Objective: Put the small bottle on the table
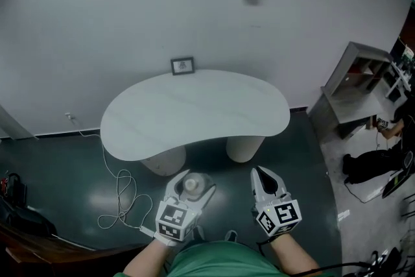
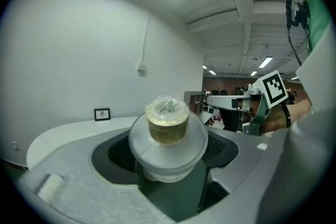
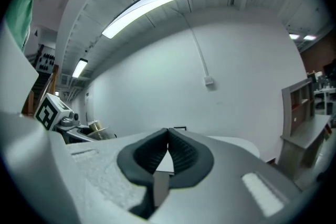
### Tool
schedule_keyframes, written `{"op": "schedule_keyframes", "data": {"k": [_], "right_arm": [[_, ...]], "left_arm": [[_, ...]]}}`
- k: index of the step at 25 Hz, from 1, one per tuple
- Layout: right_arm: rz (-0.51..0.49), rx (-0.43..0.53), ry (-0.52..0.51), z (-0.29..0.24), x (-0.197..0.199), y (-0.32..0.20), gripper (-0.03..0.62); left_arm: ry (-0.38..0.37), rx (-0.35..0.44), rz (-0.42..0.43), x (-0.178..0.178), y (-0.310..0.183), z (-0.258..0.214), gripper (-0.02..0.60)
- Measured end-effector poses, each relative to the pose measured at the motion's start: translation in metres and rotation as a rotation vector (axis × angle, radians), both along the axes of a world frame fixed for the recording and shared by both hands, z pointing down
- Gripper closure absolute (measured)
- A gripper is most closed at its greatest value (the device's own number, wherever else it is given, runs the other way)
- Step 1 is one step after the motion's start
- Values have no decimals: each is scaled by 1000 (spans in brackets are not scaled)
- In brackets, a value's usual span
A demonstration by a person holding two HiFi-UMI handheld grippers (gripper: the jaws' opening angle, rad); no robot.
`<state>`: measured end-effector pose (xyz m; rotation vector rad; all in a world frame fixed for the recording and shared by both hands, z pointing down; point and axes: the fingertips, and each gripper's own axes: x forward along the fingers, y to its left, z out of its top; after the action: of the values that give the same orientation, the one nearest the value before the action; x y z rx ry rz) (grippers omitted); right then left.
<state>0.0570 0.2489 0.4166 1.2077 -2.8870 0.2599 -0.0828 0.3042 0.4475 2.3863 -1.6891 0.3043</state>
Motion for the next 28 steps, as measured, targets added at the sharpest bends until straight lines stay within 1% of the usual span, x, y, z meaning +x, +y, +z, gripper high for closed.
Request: {"op": "schedule_keyframes", "data": {"k": [3,7,12,14,17,21,28], "right_arm": [[55,30,12,-11,-5,-10,591],[127,44,47,-22,-14,-12,591],[190,87,116,-30,-25,-14,591],[206,83,129,-29,-27,-13,591],[216,64,143,-23,-28,-11,591],[212,49,133,-14,-29,-25,591],[166,36,70,-2,-33,-72,591]], "left_arm": [[5,21,40,-13,-7,-5,235],[13,40,95,-31,-11,-8,235],[32,53,127,-55,-18,-5,235],[41,45,137,-60,-19,-1,235],[53,29,146,-63,-19,5,235],[51,24,139,-65,-30,10,235],[3,8,88,-68,-65,15,235]]}}
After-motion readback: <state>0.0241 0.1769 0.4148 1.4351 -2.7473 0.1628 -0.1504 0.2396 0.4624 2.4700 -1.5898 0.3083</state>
